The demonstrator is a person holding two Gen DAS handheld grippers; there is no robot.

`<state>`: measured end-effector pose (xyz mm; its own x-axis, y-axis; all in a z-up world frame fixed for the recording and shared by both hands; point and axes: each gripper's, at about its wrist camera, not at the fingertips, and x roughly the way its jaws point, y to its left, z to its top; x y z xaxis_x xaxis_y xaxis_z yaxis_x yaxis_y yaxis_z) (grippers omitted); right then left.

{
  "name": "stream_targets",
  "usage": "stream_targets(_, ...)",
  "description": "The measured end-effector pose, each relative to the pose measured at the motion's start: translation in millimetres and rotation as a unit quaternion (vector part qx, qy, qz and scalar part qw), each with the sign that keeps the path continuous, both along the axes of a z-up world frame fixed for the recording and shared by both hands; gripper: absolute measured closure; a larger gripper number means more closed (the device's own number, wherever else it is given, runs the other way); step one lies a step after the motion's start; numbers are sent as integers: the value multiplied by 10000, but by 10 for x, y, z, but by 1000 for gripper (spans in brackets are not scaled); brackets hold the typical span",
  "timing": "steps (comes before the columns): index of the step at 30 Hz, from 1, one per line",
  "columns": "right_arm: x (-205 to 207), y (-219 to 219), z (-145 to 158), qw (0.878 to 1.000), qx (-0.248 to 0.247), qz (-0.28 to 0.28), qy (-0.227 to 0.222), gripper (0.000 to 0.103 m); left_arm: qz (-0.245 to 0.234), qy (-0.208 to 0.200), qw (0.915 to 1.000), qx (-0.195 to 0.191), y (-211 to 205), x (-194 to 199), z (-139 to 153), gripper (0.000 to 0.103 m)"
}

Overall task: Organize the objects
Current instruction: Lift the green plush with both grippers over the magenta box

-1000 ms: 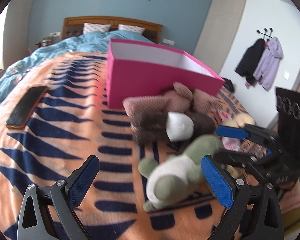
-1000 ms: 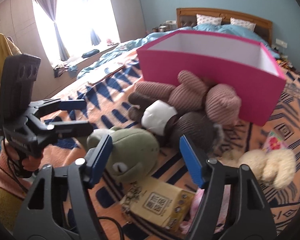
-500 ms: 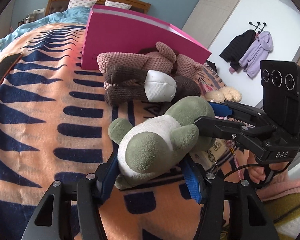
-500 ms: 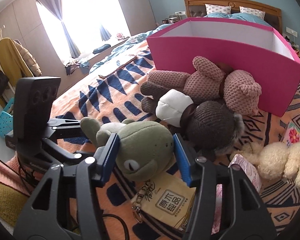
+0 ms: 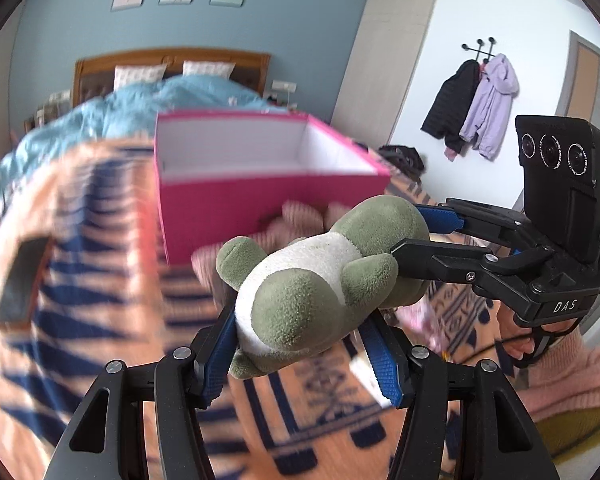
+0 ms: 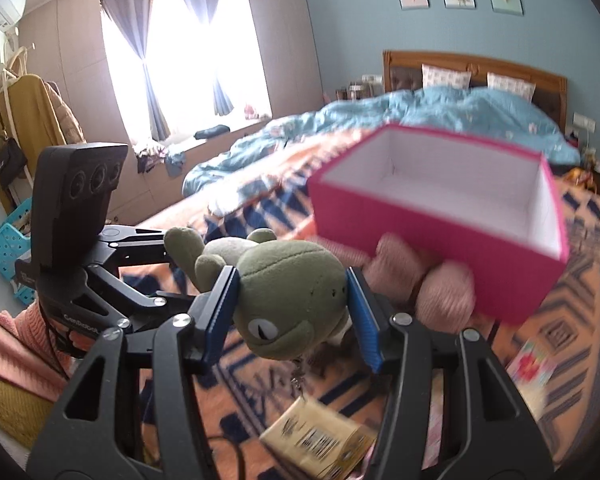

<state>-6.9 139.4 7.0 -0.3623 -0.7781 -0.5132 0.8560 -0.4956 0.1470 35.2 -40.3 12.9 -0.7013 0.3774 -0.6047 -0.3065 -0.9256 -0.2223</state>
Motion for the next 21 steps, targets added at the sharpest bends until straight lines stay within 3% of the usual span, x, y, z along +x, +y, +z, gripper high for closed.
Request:
stream_targets(3, -132, -45, 193, 9996, -90, -58, 257, 46, 16, 295, 9993, -221, 1, -178, 228, 42)
stream_targets(9, -552, -103, 454, 9988, -396, -191, 229, 46, 110, 640, 9965, -517, -19, -571, 555, 42)
stream_targets(21, -1343, -288, 603, 9977, -451, -506, -7, 47, 271, 610, 9953, -698, -149, -1341, 690, 42)
